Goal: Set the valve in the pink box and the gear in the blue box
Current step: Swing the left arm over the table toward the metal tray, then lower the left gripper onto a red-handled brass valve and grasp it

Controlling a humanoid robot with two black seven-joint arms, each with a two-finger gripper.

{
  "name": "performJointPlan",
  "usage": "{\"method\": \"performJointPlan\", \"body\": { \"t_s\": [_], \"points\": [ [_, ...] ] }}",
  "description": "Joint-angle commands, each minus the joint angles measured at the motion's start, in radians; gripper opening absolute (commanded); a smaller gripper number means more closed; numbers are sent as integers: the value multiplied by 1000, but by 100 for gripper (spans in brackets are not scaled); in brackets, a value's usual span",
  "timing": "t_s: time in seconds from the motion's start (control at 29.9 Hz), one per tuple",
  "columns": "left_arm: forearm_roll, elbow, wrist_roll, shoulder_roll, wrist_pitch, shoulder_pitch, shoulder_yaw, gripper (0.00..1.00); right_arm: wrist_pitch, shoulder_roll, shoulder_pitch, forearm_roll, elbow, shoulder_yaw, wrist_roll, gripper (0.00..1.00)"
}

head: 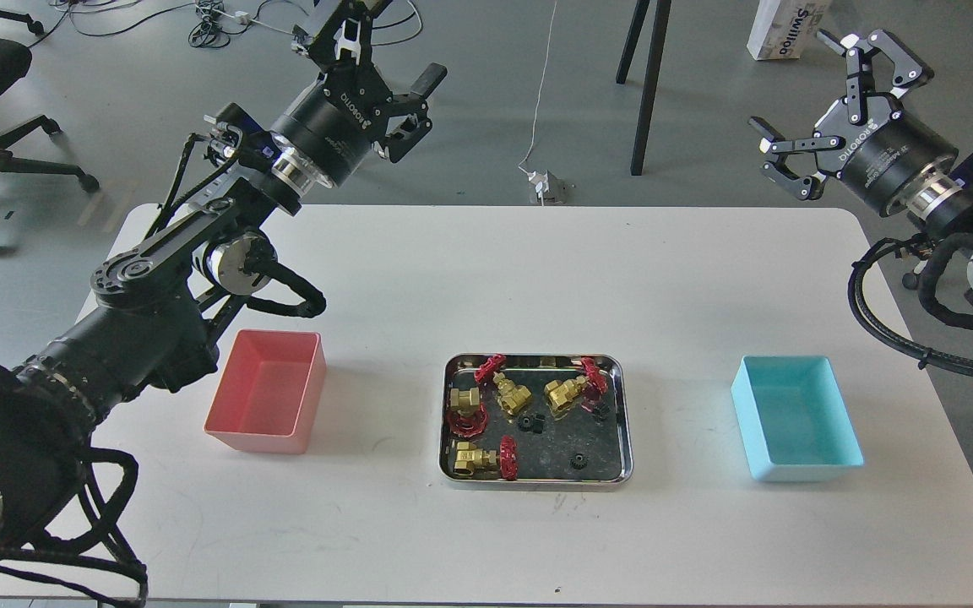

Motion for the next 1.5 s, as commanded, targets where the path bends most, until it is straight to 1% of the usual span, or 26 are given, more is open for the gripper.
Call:
{"method": "performJointPlan", "body": {
  "t_s": [0.0,0.13,0.2,0.27,0.37,0.4,0.5,0.57,0.6,0.67,0.7,0.8,0.87,0.9,1.0,1.1,1.2,1.27,1.3,1.34,1.37,1.44,1.47],
  "points": [
    [-3,0,0,0,0,1,-3,100,0,3,-15,16,-7,11,2,100],
    [-33,-14,0,6,0,-7,-12,100,0,3,-7,19,-25,53,0,100],
    [-113,-3,0,3,0,4,-51,100,0,3,17,32,-33,59,-1,100],
    [-199,0,0,-6,0,30,-80,100,0,3,81,47,-34,56,-1,100],
    [-242,-17,0,-36,0,66,-126,100,0,4,172,76,-51,45,0,100],
    [-244,-35,0,-37,0,80,-170,100,0,9,195,90,-60,45,2,100],
    [-241,-150,0,-34,0,155,-294,100,-33,6,218,142,-73,59,2,100],
    [-235,-219,0,-4,0,165,-308,100,-33,-3,218,159,-74,56,2,100],
    [-227,-257,0,30,0,165,-304,100,-33,-6,215,159,-71,54,2,100],
    [-190,-327,0,90,0,159,-263,100,-33,-11,209,162,-65,61,3,100],
    [-160,-353,0,118,0,145,-228,100,-33,-11,208,162,-63,64,3,100],
    [-13,-400,0,213,0,26,-65,100,-33,-9,205,167,-60,76,26,100],
    [80,-416,0,265,0,-79,87,100,-33,-5,204,165,-60,76,32,100],
    [118,-425,0,289,0,-151,175,100,-32,1,204,165,-59,74,32,100],
    [204,-463,0,326,0,-364,479,100,-32,9,204,165,-45,64,31,100],
    [328,-485,0,316,0,-571,793,100,-32,15,192,164,-11,61,32,100],
    [493,-514,0,242,0,-702,1039,100,-32,14,183,164,-8,61,32,100],
    [601,-529,0,184,0,-754,1197,100,-32,12,172,164,-8,61,31,100],
    [641,-529,0,155,45,-766,1280,100,-32,11,168,164,-8,61,32,100],
    [667,-526,0,132,114,-766,1341,100,-32,8,168,164,-7,61,31,100],
    [681,-517,0,101,216,-763,1413,100,-32,3,168,164,-8,61,32,100],
    [681,-508,0,66,344,-750,1487,100,-32,1,165,159,-7,59,31,100],
    [683,-503,0,55,384,-734,1509,100,-35,1,165,158,-8,59,31,100]
  ]
}}
